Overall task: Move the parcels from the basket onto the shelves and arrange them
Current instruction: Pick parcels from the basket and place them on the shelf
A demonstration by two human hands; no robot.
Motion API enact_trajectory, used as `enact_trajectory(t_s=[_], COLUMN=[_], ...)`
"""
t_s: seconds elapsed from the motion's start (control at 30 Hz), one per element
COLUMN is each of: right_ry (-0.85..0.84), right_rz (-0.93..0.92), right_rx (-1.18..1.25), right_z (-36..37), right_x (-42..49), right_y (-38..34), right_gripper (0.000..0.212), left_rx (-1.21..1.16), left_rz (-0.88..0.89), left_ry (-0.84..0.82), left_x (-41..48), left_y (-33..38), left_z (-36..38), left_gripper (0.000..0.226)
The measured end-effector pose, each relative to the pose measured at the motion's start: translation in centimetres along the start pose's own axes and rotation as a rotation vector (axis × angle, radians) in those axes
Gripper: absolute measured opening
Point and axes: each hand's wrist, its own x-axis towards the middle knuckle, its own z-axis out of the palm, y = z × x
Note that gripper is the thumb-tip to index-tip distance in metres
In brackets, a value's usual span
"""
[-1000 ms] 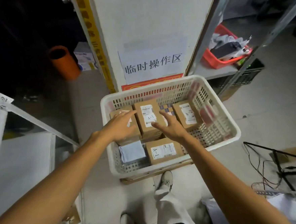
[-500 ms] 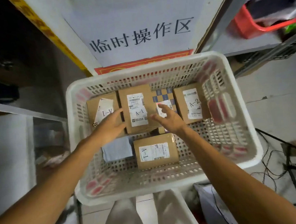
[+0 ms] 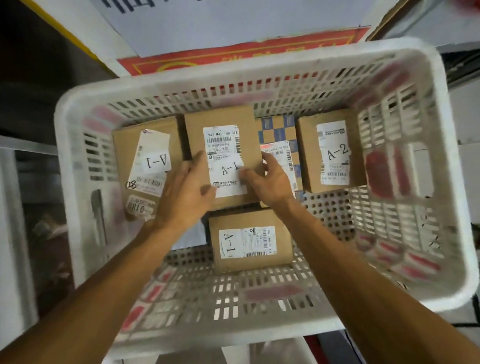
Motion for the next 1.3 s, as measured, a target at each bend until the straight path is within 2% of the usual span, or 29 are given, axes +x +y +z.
enact_trajectory(t_s=[0.1, 0.17, 0.23, 0.37, 0.47, 0.63, 0.77, 0.93, 1.03, 1.13, 1.23, 1.3], right_ry=[0.122, 0.127, 0.104, 0.068, 0.021, -0.137, -0.172, -0.131, -0.091, -0.046, -0.017, 0.005], right_rz=[-0.007, -0.012, -0.012, -0.031, -0.055, -0.027, -0.038, -0.053, -0.024, -0.019, -0.058, -0.094], right_rx=[0.058, -0.049, -0.128, -0.110, -0.026, 0.169, 0.197, 0.255, 0.353, 0.388, 0.428, 0.439], right_z=[-0.7, -1.6, -2.3, -2.0, -1.6, -2.6, -3.6, -4.6, -4.7, -4.2, -3.5, -3.0], right_x=[0.2, 0.1, 0.2, 0.4, 0.3, -0.2, -1.6, -4.9, -7.6, -11.0, -14.0, -15.8], right_y=[0.6, 1.0, 1.6, 2.4, 2.4, 1.5, 1.1, 1.0, 0.9, 1.0, 0.4, -0.4], right_gripper=[0.053, 0.056, 0.058, 0.062, 0.063, 0.054, 0.053, 0.041, 0.029, 0.035, 0.048, 0.049], left_rx=[-0.292, -0.393, -0.425, -0.623, -0.770, -0.944, -0.995, -1.052, -1.091, -1.055, -1.036, -1.061], left_rz=[-0.036, -0.136, -0.237, -0.303, -0.334, -0.370, -0.351, -0.264, -0.282, -0.257, -0.178, -0.142], left_ry=[-0.002, -0.050, -0.100, -0.165, -0.199, -0.125, -0.132, -0.217, -0.277, -0.363, -0.402, -0.397], left_x=[-0.3, -0.3, 0.1, 1.5, 1.4, -0.1, -2.0, -4.1, -5.1, -6.5, -7.5, -7.9], left_y=[0.5, 0.8, 0.7, 0.0, -0.4, -0.3, 0.0, 1.2, 1.7, 1.3, 0.7, 0.5], left_z=[0.6, 1.8, 3.1, 3.9, 4.1, 4.6, 4.3, 1.8, -0.3, -2.5, -4.9, -6.7], left_gripper=[0.074, 0.088, 0.094, 0.069, 0.075, 0.082, 0.082, 0.084, 0.098, 0.107, 0.101, 0.083])
